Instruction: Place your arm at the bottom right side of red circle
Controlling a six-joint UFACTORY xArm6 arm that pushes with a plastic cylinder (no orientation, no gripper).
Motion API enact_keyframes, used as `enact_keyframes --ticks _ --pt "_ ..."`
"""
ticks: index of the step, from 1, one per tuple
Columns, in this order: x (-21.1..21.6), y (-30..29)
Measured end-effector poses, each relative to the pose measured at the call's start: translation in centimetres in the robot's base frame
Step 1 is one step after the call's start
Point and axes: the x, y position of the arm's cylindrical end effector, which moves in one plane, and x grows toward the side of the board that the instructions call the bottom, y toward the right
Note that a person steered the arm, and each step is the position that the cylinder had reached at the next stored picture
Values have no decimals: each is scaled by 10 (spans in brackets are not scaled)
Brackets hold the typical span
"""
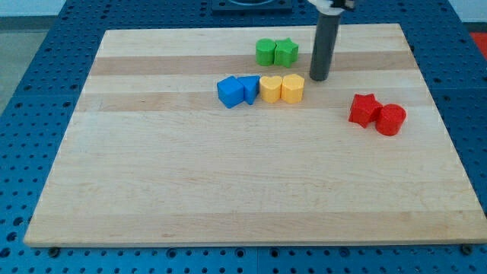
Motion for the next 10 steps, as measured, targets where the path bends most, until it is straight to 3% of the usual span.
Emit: enact_keyframes --ticks 4,6,8,10 --pt "87 5" --pt "151 17" --pt "158 86" --pt "148 113"
